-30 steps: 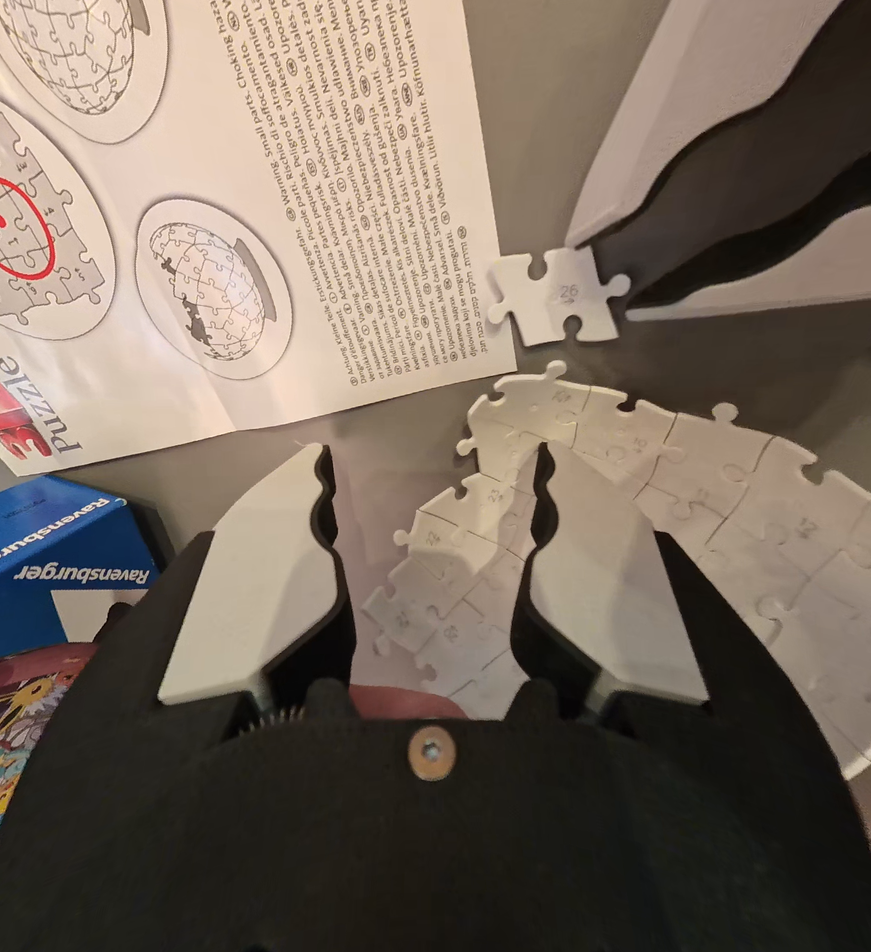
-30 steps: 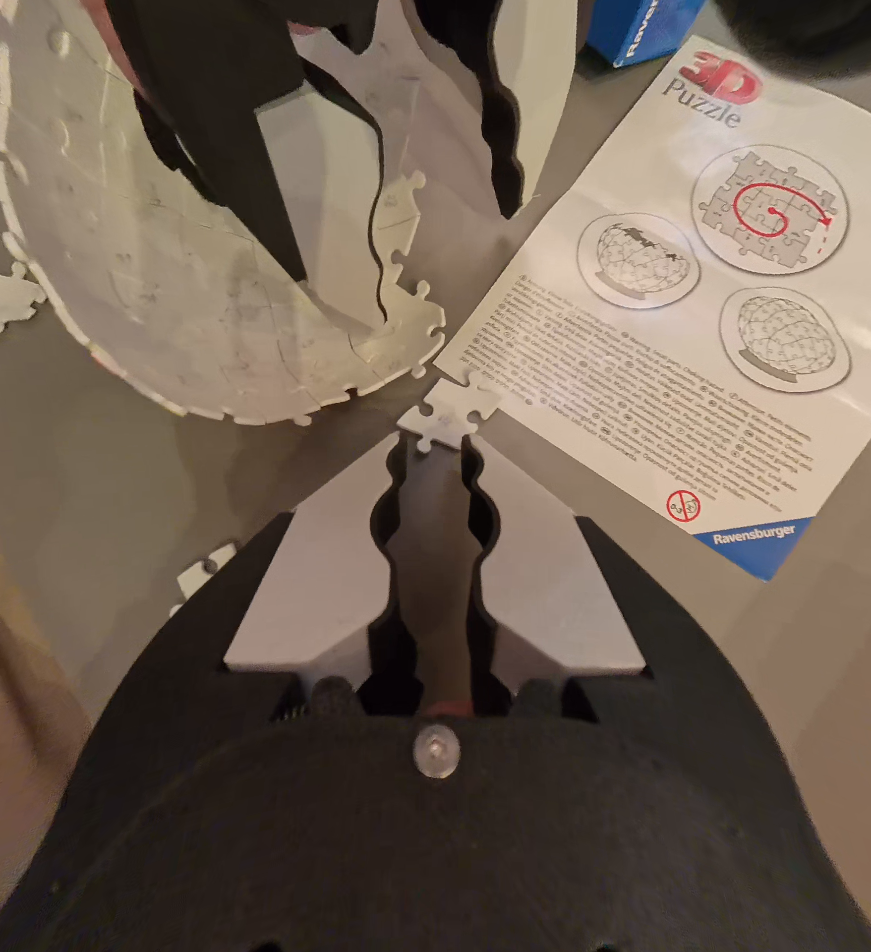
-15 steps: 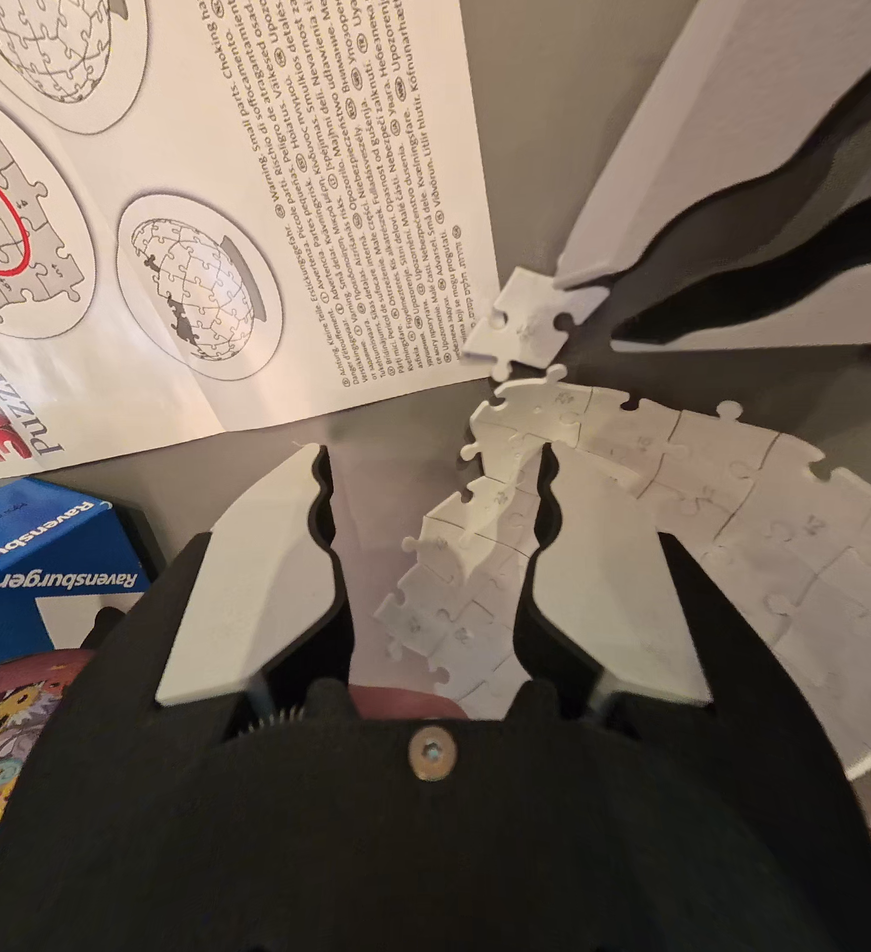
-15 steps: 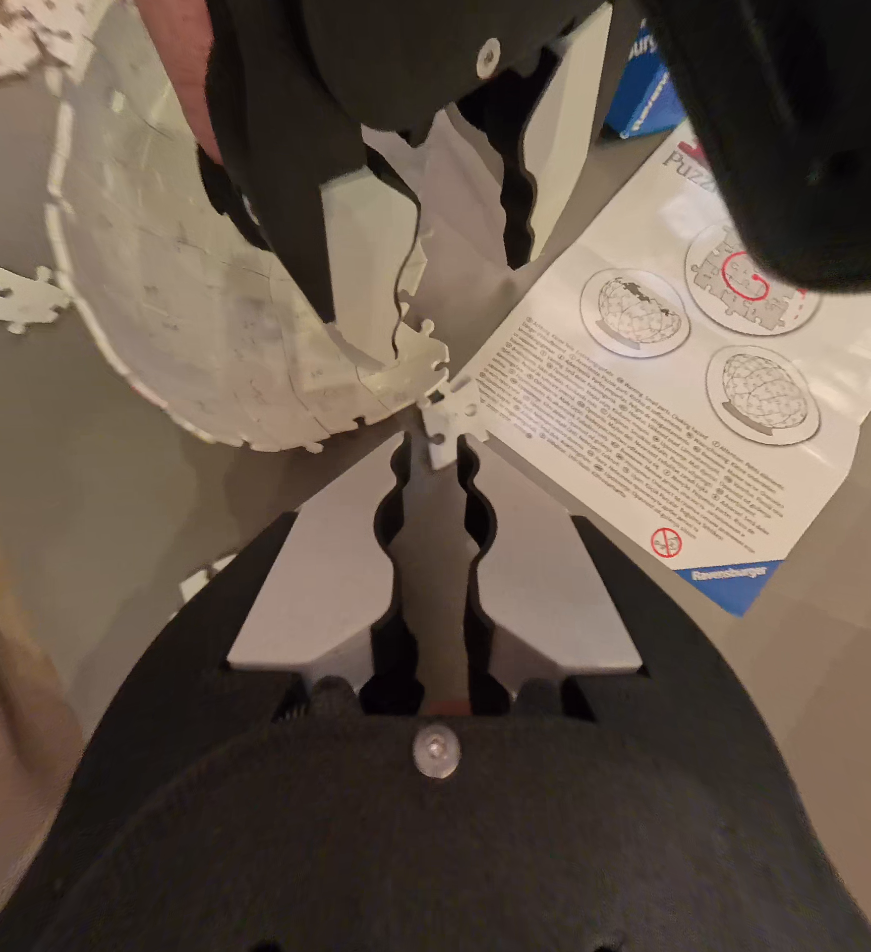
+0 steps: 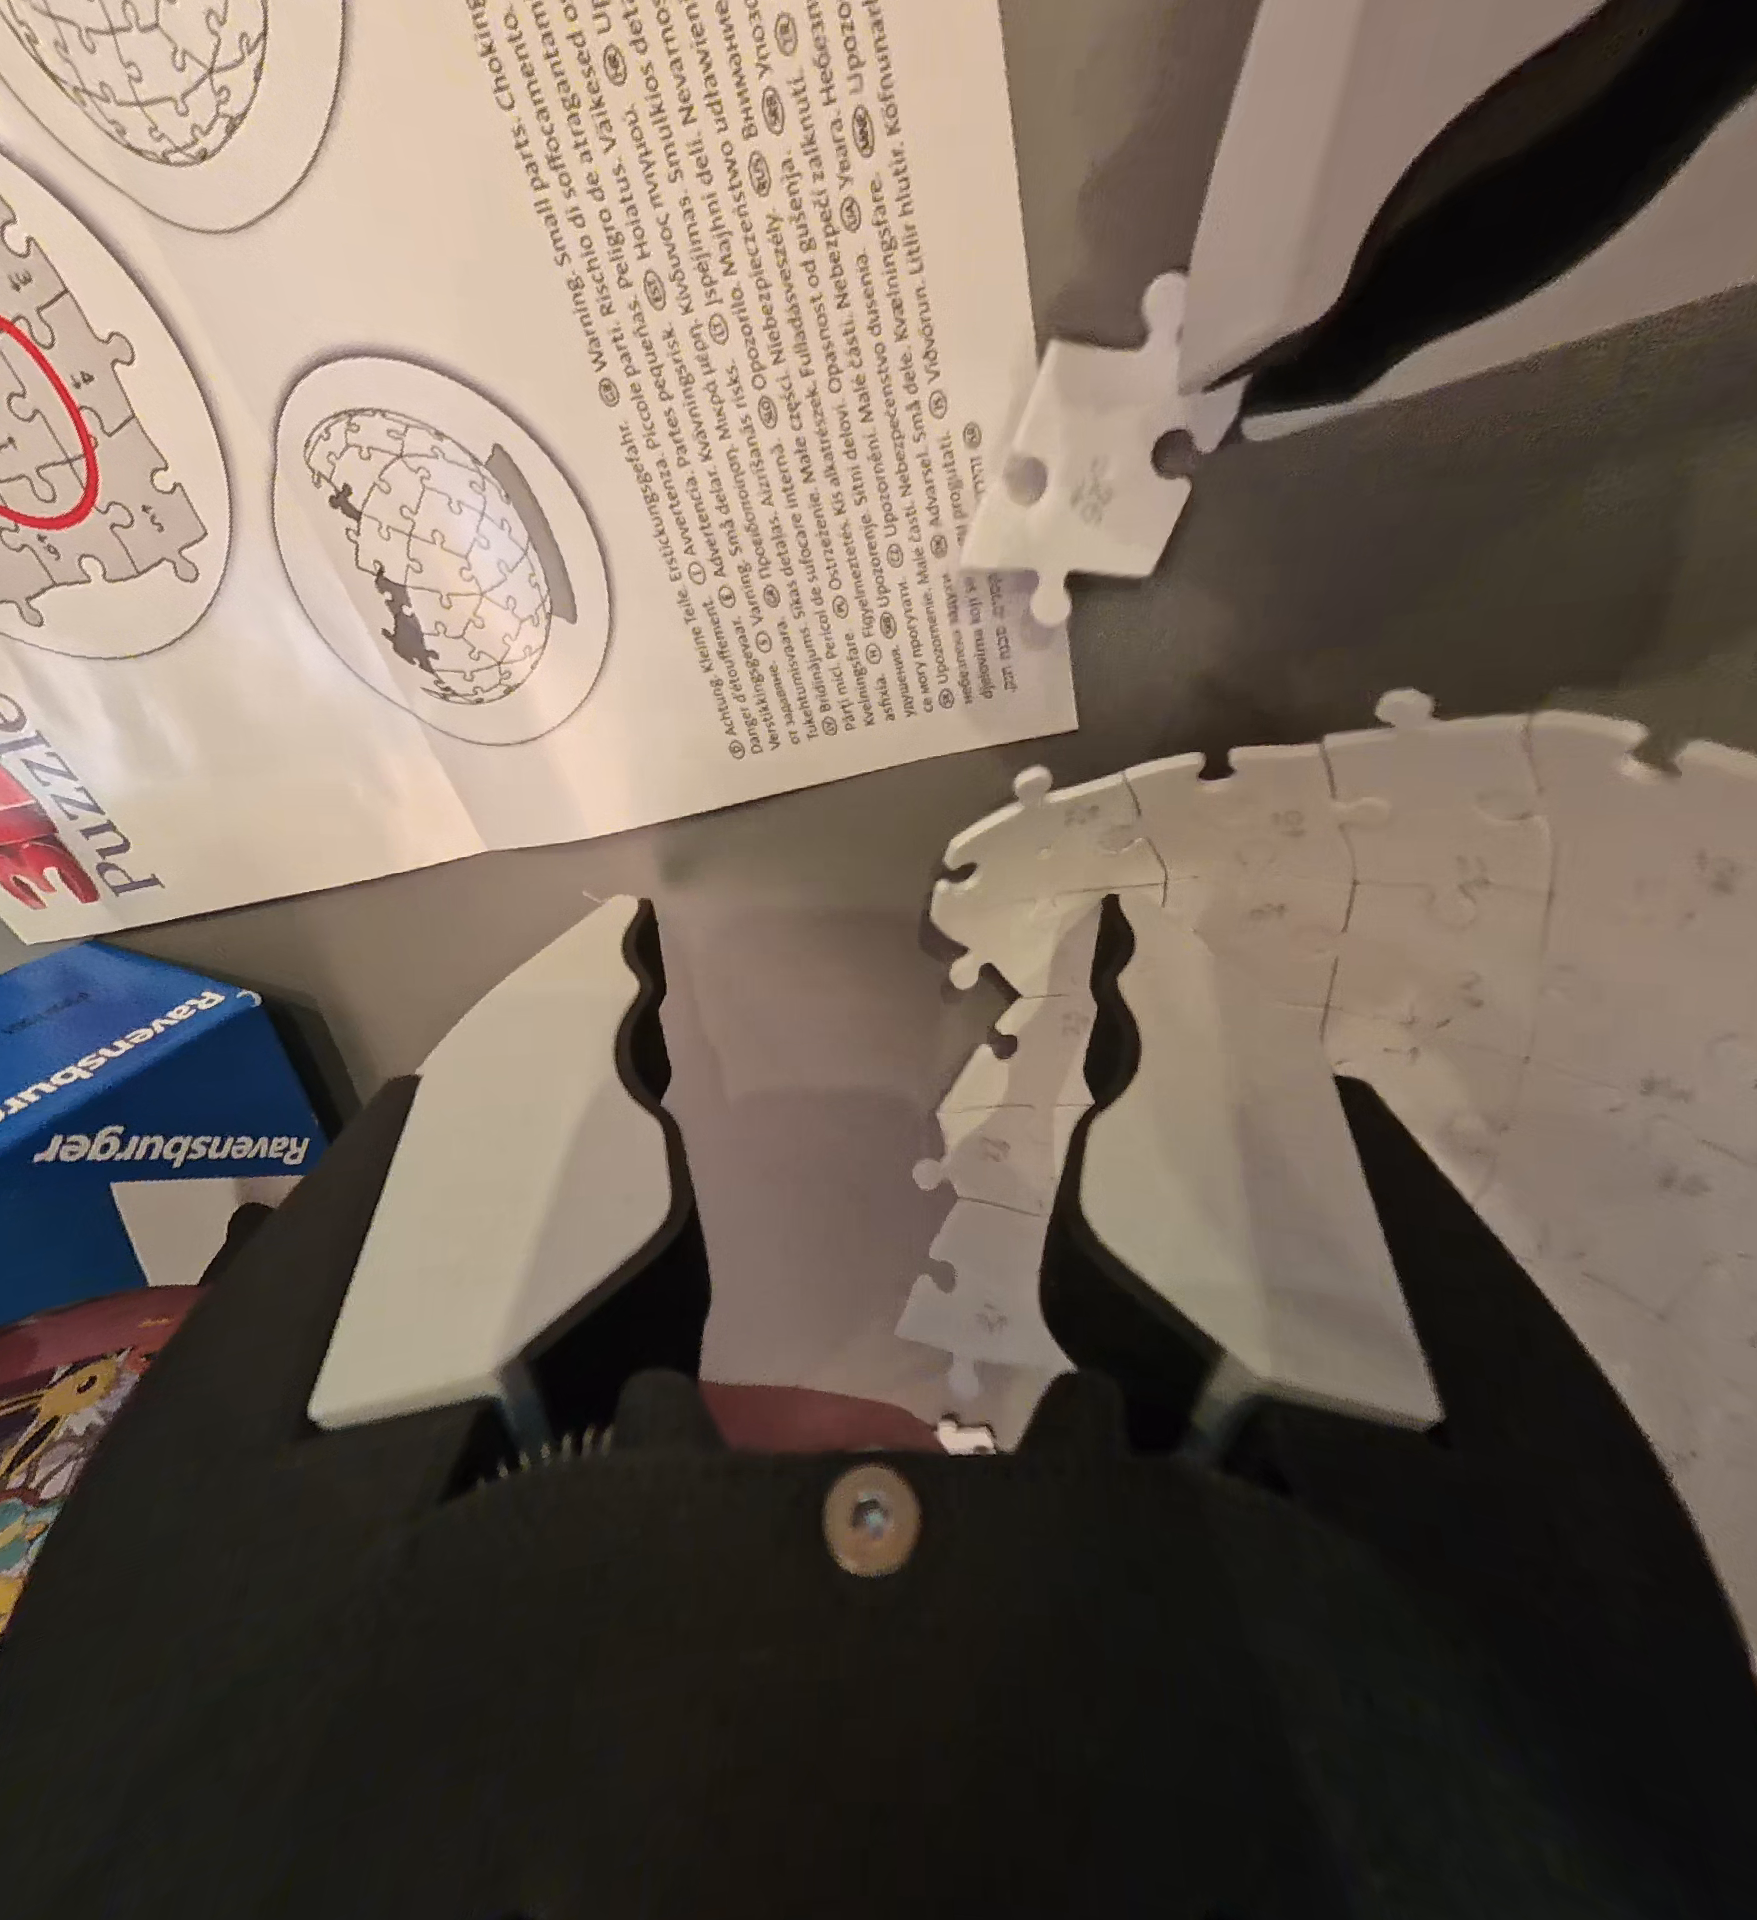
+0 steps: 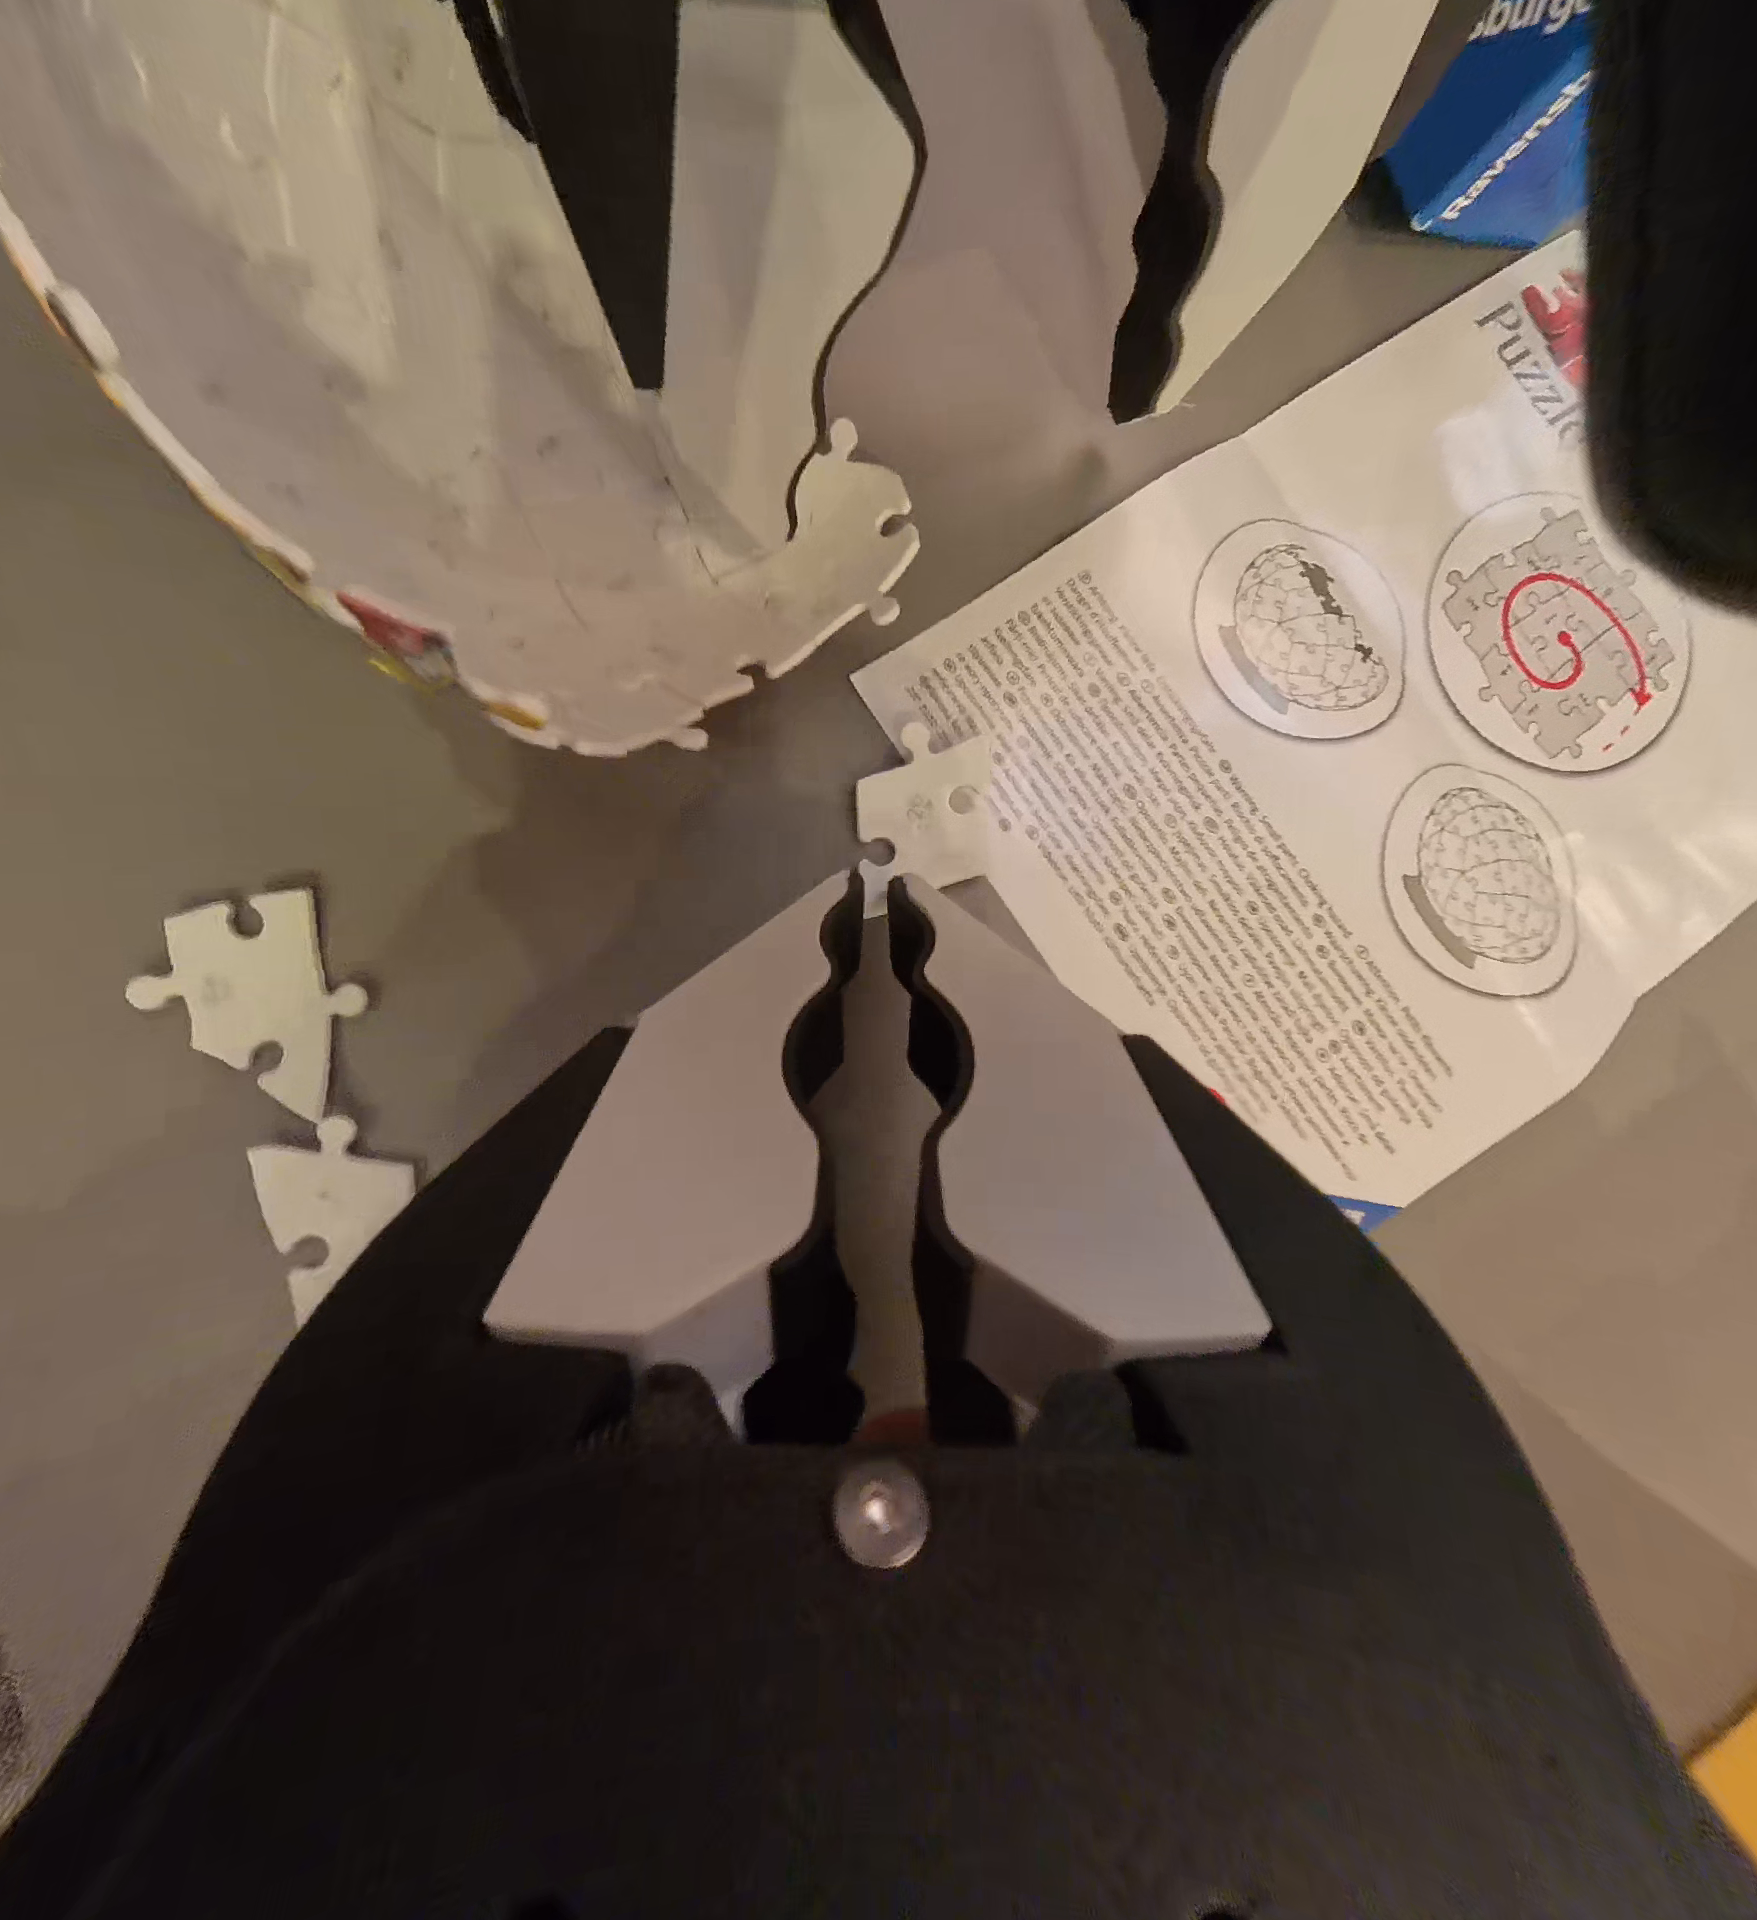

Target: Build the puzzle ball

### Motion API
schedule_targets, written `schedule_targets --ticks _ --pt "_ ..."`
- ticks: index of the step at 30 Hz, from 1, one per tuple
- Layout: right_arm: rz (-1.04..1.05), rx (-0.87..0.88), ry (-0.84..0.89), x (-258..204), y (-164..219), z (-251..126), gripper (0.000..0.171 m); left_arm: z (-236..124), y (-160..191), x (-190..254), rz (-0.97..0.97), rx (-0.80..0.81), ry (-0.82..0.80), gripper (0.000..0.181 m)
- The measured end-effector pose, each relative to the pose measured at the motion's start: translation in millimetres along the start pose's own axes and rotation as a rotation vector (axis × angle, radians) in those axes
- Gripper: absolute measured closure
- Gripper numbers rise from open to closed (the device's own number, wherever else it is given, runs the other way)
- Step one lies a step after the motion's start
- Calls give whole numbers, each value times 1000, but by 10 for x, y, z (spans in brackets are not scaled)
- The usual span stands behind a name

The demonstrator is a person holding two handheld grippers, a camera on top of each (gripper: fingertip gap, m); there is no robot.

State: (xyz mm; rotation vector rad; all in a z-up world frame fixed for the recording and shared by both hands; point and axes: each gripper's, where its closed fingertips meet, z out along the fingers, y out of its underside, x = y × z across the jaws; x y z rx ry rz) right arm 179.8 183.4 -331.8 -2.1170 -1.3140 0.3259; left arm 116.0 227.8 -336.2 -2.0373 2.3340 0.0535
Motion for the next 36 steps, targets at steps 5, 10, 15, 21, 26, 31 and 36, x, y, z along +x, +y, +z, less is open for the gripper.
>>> schedule_targets --ticks 5,10,15,21,26,31,36 --pt "-25 -32 30 98 34 -6 167 10 -13 -8 -2 6 6 102" --pt "-39 -28 47 160 26 20 167 13 -23 -23 2 5 0 102" --pt "-53 -6 63 159 -37 73 170 5 -36 -26 13 1 -1 101" --pt "-52 23 71 121 -110 34 169 1 -79 -8 16 -1 9 101" --pt "-79 24 47 -12 -136 16 170 9 -78 -6 6 -2 21 102" --pt "-71 27 40 -90 -164 98 171 9 -91 -9 9 -18 15 102" --pt "-49 59 39 -112 -197 136 171 9 -110 -13 10 -31 14 102"
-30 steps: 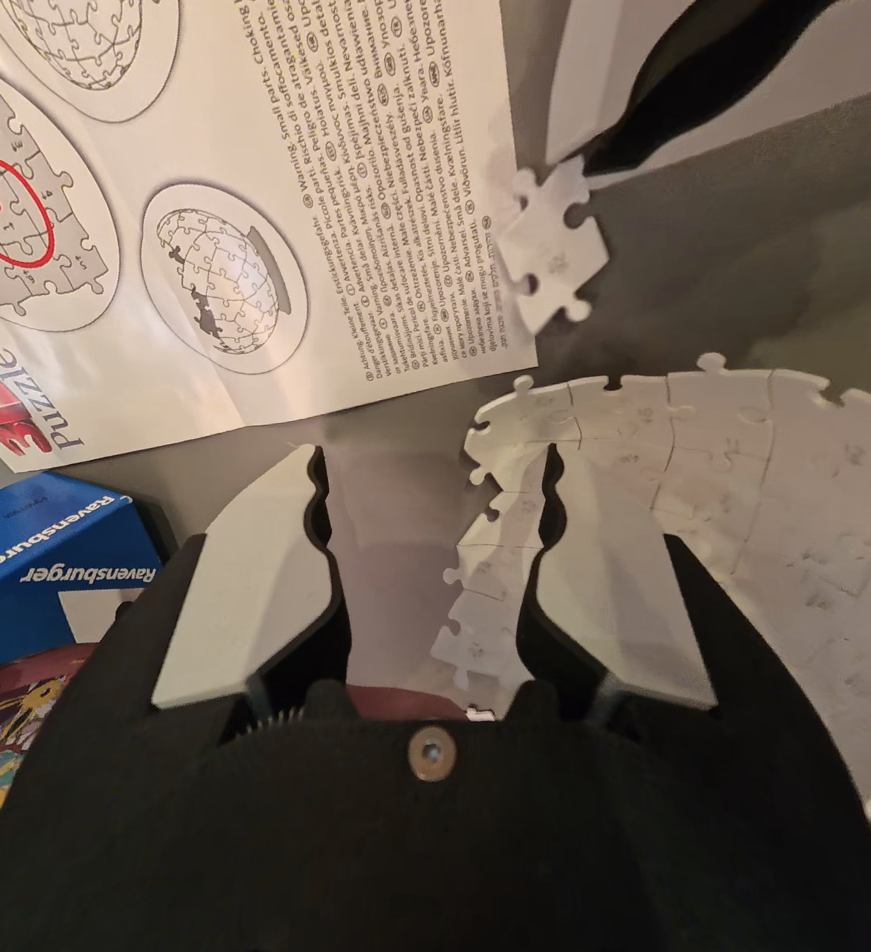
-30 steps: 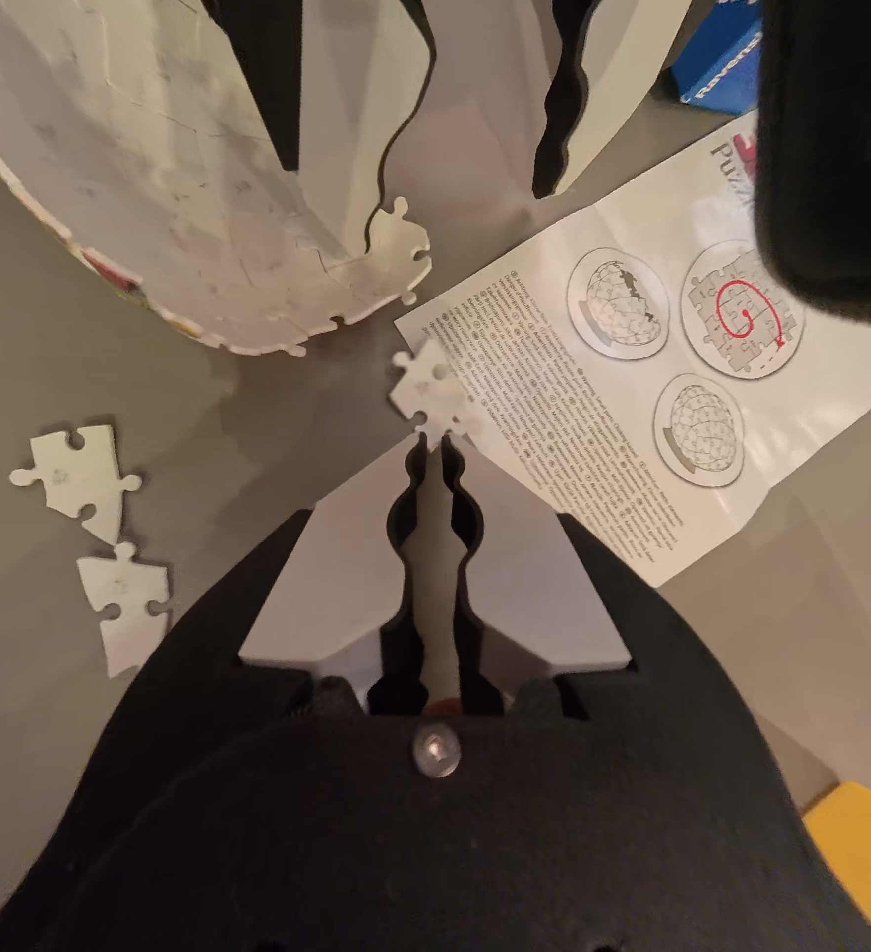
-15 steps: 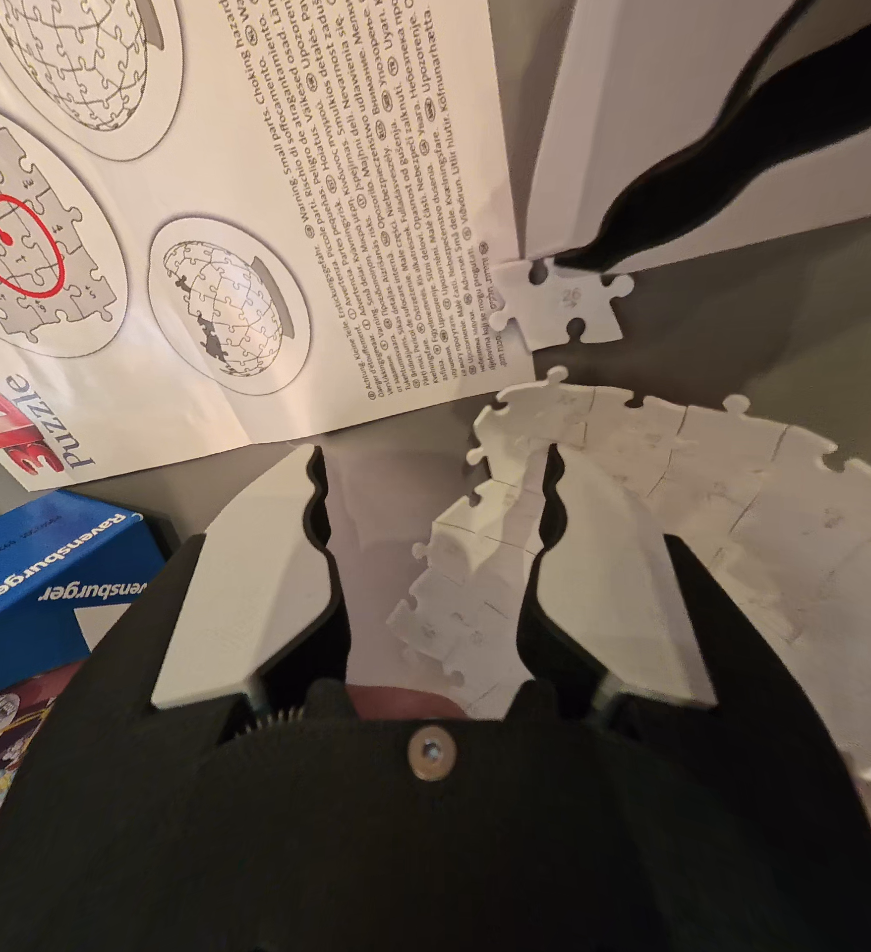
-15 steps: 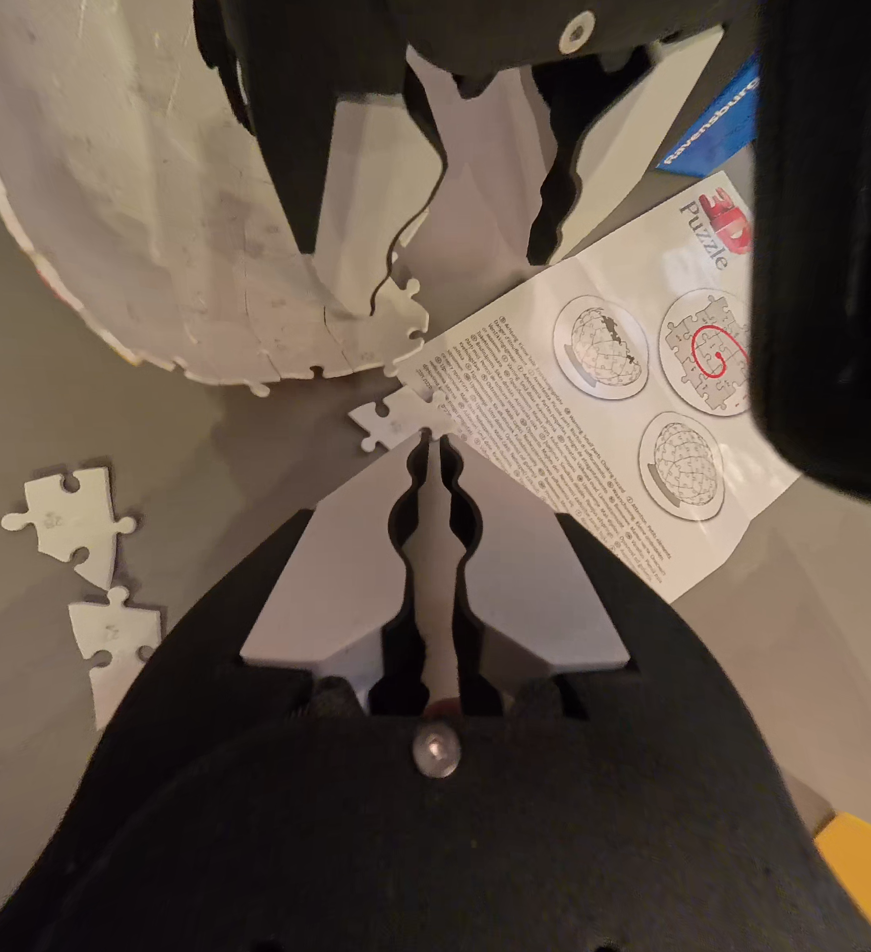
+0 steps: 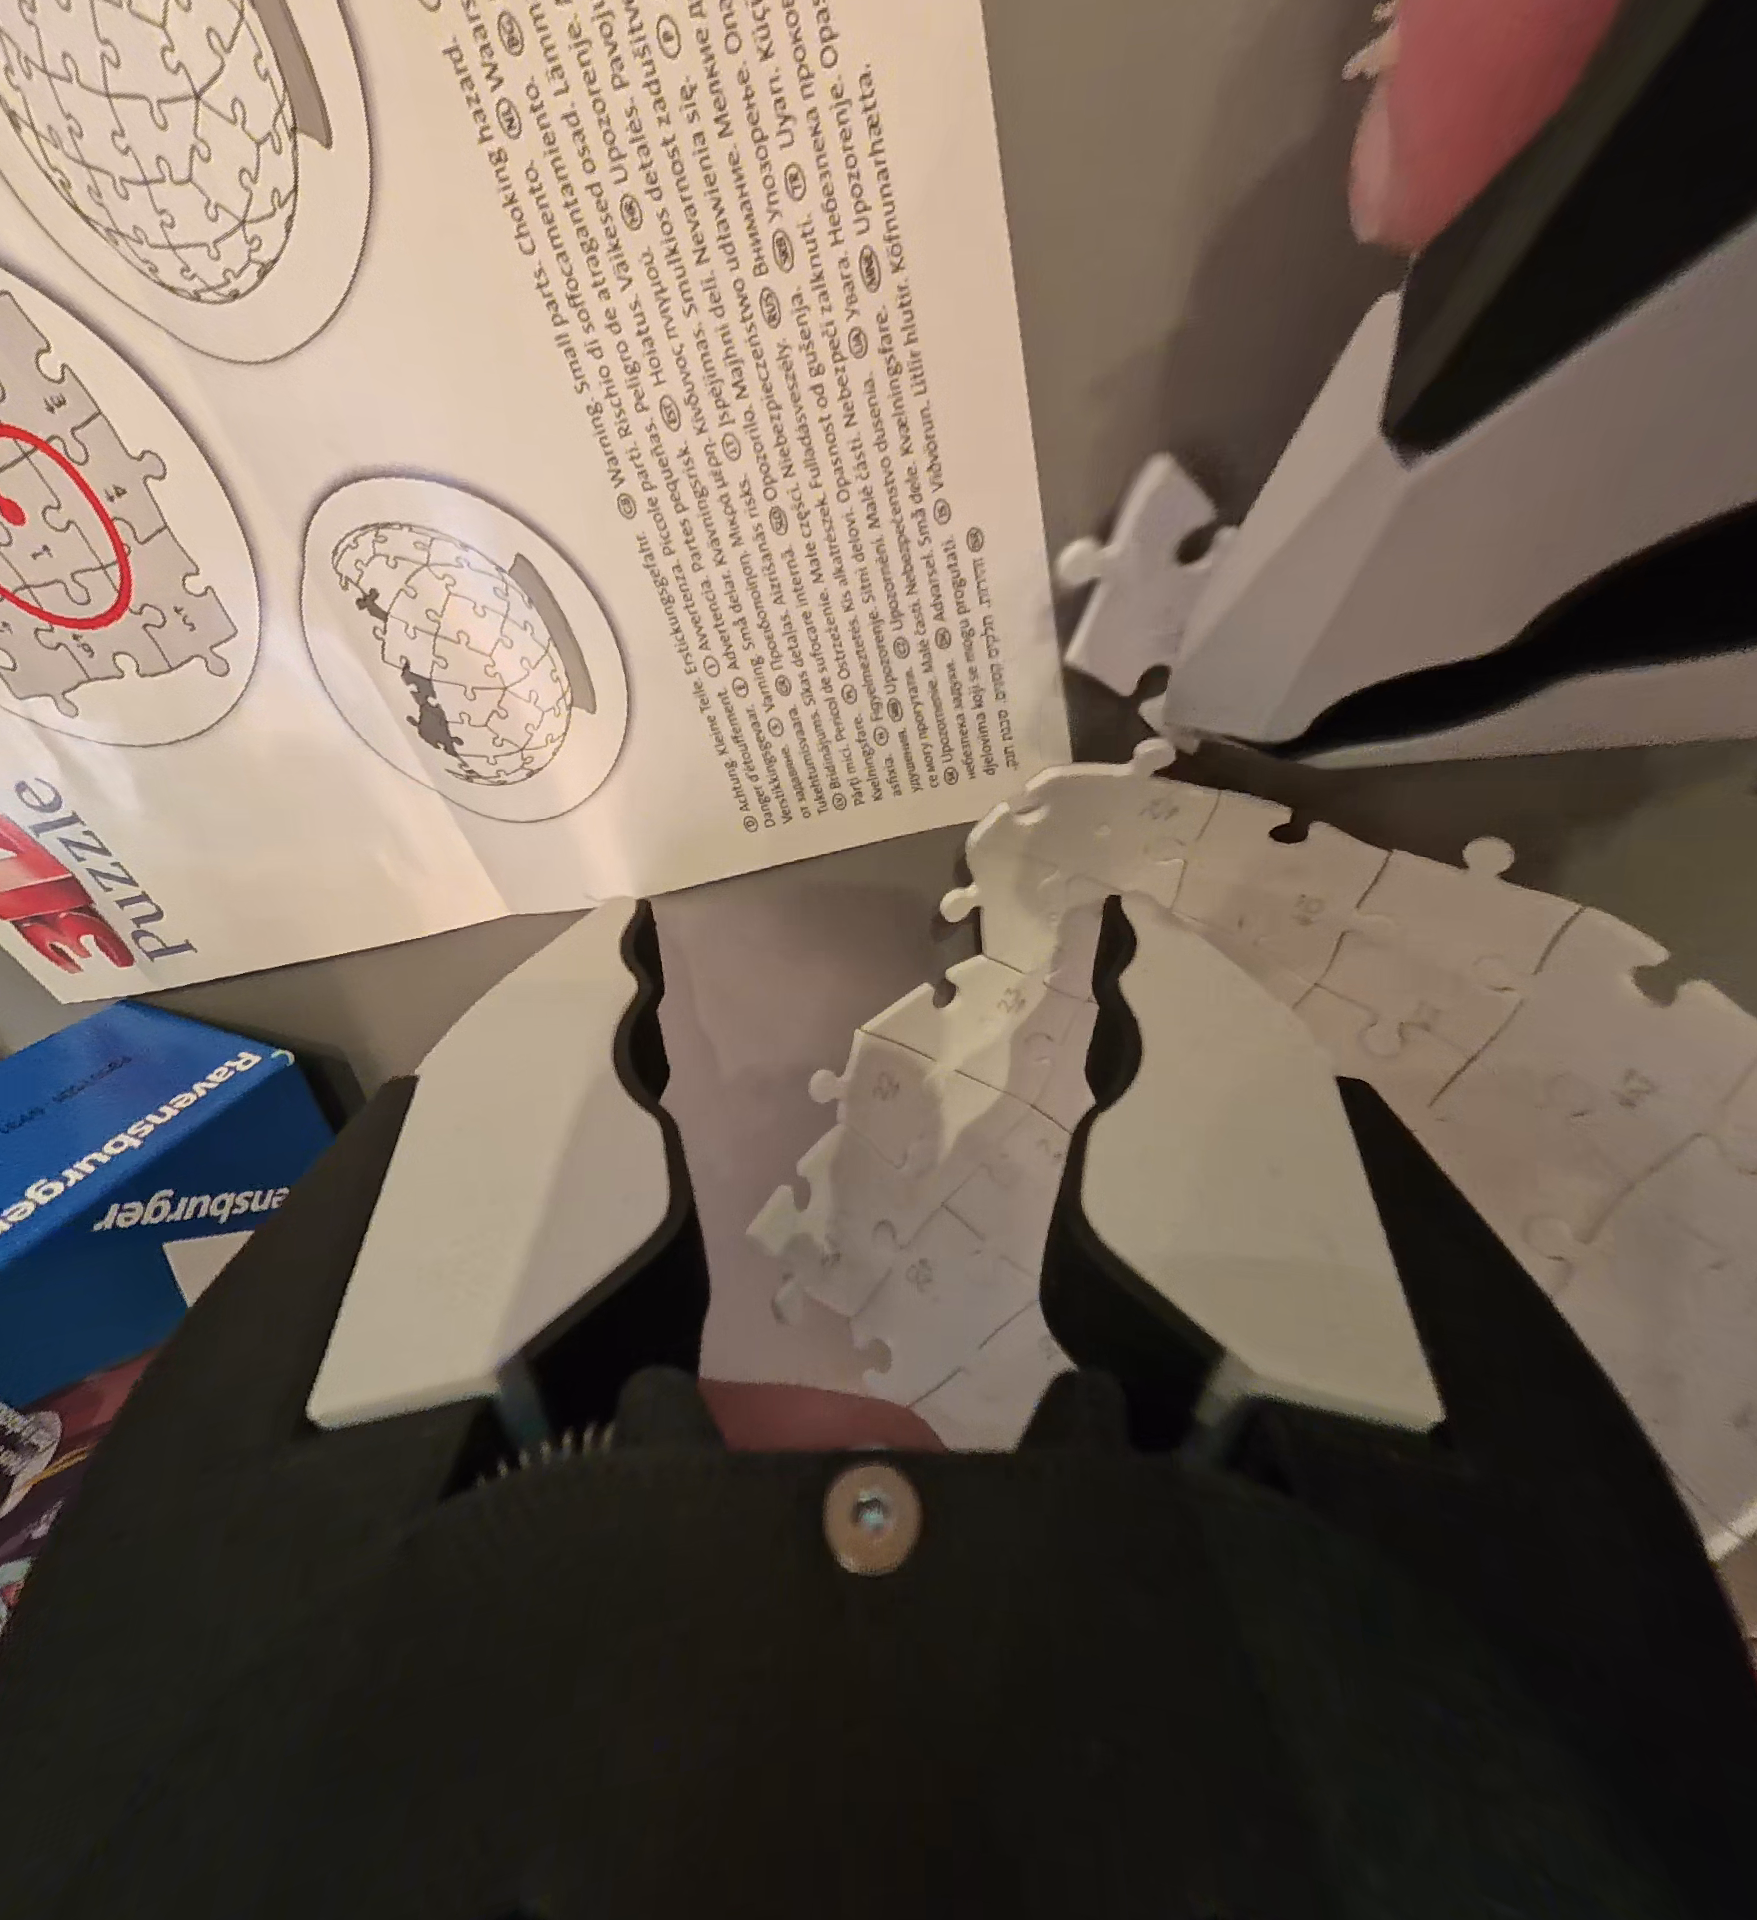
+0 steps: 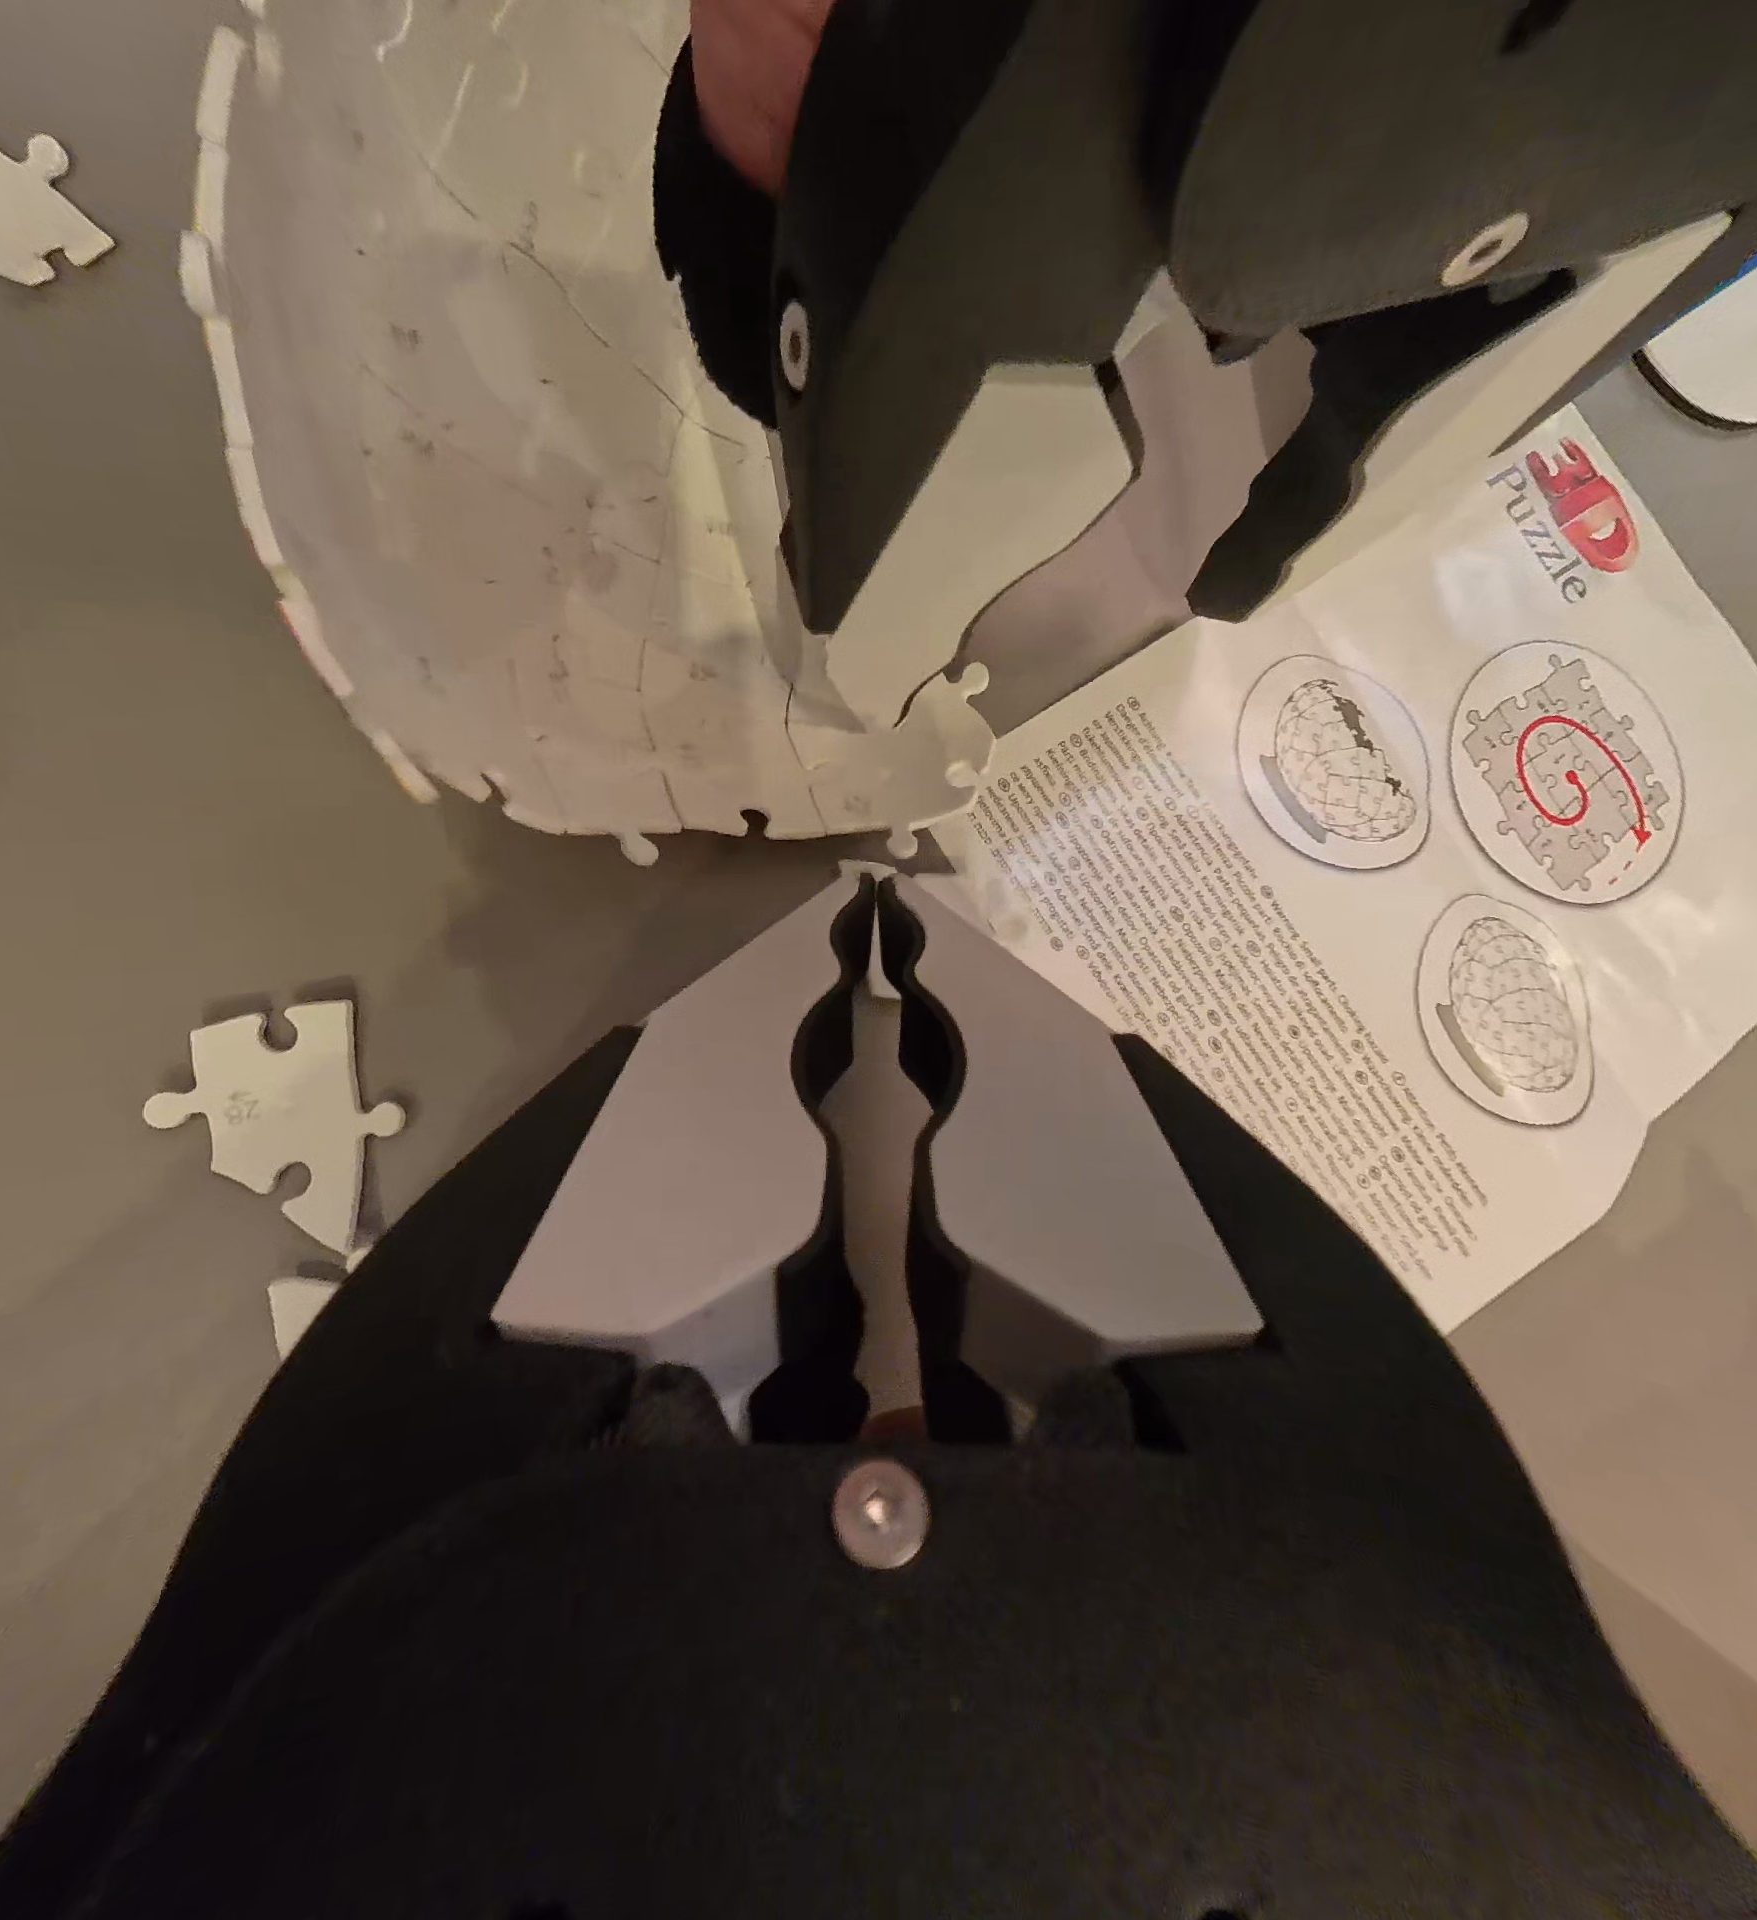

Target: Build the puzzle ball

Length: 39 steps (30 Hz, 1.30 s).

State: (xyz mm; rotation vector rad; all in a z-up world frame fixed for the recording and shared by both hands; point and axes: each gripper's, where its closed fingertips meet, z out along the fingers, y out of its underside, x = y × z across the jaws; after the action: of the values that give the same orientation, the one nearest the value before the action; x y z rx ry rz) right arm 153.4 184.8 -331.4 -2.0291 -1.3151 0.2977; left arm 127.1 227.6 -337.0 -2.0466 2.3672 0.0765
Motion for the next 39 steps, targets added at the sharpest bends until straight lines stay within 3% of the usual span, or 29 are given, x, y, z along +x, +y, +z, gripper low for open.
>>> schedule_targets --ticks 14,39 --pt "49 -14 28 111 131 -171 171 -2 -56 2 35 -22 -6 101" --pt "113 -24 129 126 177 -147 171 -16 -86 29 36 -66 1 103"
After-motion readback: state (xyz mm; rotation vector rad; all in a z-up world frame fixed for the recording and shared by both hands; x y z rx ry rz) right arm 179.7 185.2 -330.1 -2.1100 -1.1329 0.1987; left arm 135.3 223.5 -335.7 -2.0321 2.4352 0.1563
